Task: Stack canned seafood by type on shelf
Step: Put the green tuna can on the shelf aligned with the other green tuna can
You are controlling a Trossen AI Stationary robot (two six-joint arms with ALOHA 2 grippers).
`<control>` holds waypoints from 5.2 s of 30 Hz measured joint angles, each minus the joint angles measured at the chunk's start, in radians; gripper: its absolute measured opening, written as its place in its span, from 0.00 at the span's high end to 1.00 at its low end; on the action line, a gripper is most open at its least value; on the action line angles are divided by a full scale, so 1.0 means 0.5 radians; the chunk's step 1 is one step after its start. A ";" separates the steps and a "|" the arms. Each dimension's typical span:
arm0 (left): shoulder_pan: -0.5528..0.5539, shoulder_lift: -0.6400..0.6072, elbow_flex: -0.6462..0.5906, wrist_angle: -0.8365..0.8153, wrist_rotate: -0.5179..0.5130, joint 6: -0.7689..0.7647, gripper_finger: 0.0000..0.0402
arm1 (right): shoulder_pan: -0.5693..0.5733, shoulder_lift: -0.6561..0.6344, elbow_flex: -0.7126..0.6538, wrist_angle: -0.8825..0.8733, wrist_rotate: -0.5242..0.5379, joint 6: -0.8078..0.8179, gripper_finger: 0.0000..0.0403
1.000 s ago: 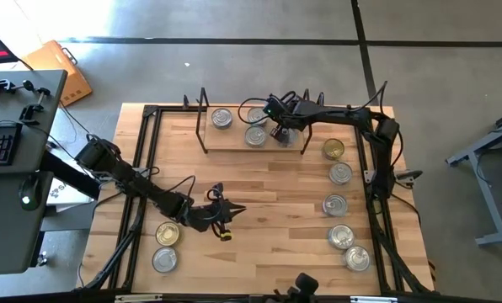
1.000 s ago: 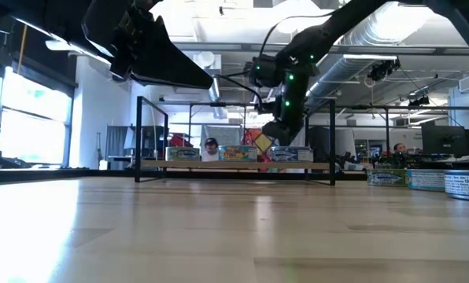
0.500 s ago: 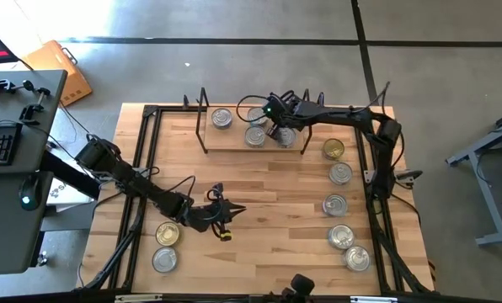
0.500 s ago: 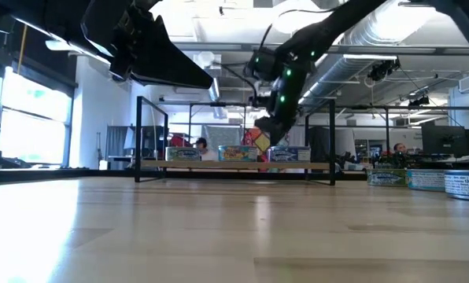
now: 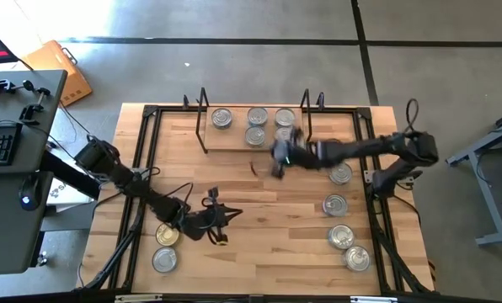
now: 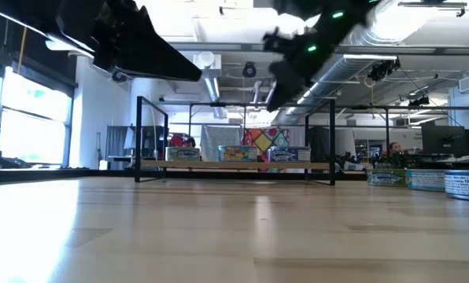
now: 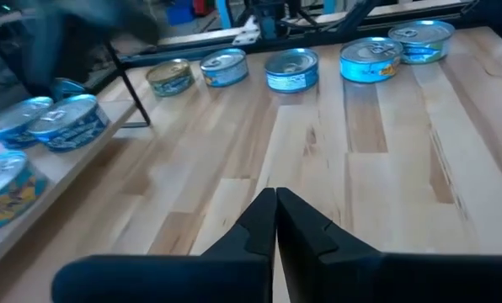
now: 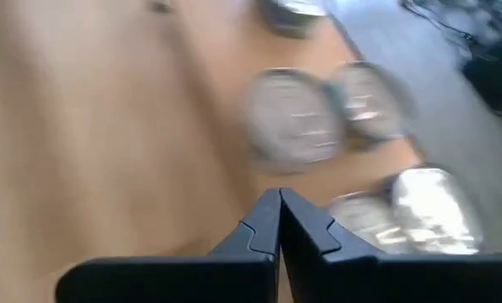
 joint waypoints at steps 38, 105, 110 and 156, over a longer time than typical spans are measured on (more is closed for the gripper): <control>-0.366 -0.133 0.955 -2.884 0.772 -1.887 1.00 | 1.019 0.740 -0.913 2.494 0.169 0.506 1.00; 0.138 0.350 0.158 0.737 0.597 0.160 1.00 | 0.840 0.369 -0.318 0.444 -1.234 0.180 1.00; 0.129 0.350 0.158 0.737 0.596 0.160 1.00 | 0.756 0.384 -0.138 0.658 -0.744 -0.182 1.00; 0.620 0.516 0.414 -0.368 1.464 0.336 0.69 | 0.872 0.511 -0.646 1.127 -0.408 0.873 1.00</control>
